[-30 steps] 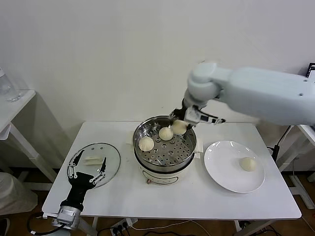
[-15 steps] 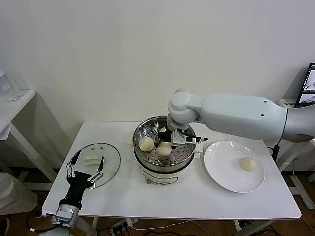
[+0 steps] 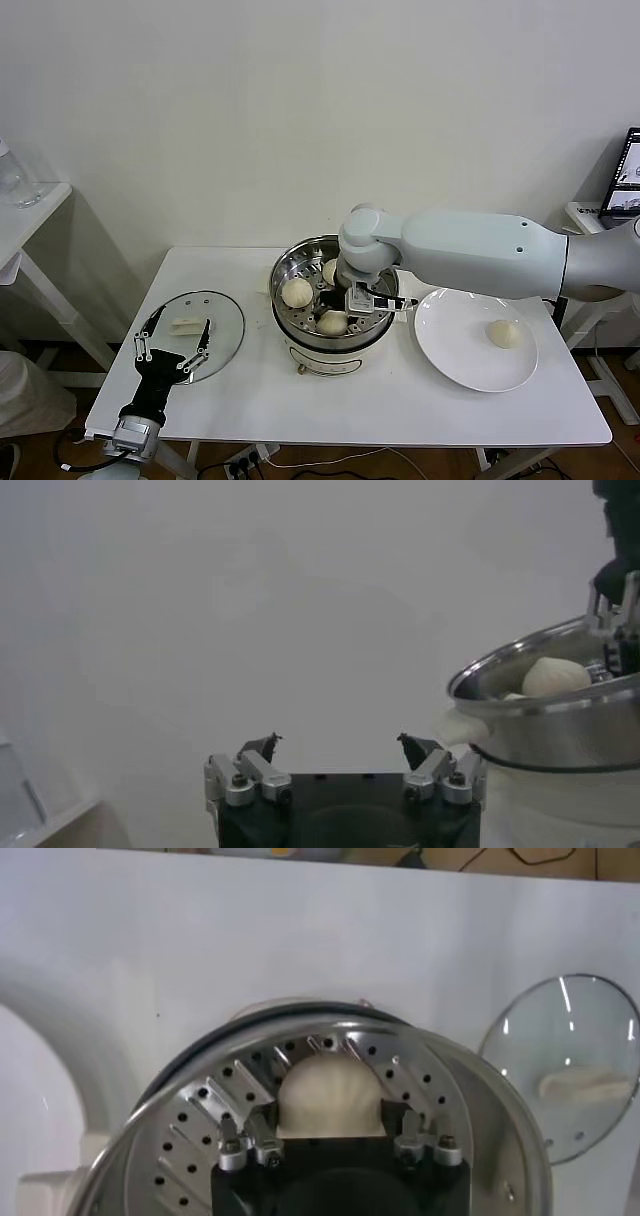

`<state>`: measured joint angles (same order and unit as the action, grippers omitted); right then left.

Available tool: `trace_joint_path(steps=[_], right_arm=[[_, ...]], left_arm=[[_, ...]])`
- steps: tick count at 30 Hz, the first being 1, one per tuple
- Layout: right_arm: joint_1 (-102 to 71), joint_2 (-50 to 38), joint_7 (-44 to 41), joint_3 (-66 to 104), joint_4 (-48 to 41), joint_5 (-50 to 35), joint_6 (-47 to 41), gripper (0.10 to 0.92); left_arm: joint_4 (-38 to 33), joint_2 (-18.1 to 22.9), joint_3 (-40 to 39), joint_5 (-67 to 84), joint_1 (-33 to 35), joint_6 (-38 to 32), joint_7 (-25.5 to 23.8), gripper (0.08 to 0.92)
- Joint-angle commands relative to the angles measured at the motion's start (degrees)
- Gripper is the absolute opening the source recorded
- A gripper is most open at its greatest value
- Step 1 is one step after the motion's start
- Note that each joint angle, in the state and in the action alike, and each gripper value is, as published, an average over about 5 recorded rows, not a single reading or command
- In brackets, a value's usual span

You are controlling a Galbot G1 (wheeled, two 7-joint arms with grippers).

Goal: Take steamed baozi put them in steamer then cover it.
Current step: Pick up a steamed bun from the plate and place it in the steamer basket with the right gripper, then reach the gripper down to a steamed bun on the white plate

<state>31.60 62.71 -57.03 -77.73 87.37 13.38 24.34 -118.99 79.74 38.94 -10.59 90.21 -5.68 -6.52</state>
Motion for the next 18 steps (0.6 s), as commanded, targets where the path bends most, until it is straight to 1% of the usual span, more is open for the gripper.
trace_joint_path(steps=[1, 3, 7, 13, 15, 18], right_arm=[[-0.30, -0.09, -1.06, -0.13, 0.19, -1.10, -0.44, 0.698], [-0.12, -0.63, -1.39, -0.03, 0.22, -1.55, -0.69, 0.724], [0.84, -2.57, -1.55, 1.48, -0.23, -3.08, -0.88, 0.804], [5.06, -9.38, -4.23, 6.66, -2.70, -8.58, -2.45, 0.822], [6.31, -12.98, -5.85, 7.52, -3.83, -12.43, -6.29, 0.822], [6.48, -19.55, -8.82, 8.32, -5.24, -20.95, -16.36, 0.823]], left_arm=[[-0.07, 0.00, -0.08, 0.00, -0.02, 0.04, -0.01, 0.823], [-0.05, 0.02, -0.11, 0.00, 0.01, 0.05, -0.01, 0.823], [-0.01, 0.03, -0.26, -0.02, 0.04, 0.08, 0.01, 0.823], [-0.38, 0.04, -0.51, -0.06, 0.07, 0.20, 0.04, 0.823], [-0.58, 0.04, -0.59, -0.09, 0.11, 0.22, 0.05, 0.823], [-0.75, 0.08, -0.81, -0.26, 0.16, 0.18, 0.08, 0.823]])
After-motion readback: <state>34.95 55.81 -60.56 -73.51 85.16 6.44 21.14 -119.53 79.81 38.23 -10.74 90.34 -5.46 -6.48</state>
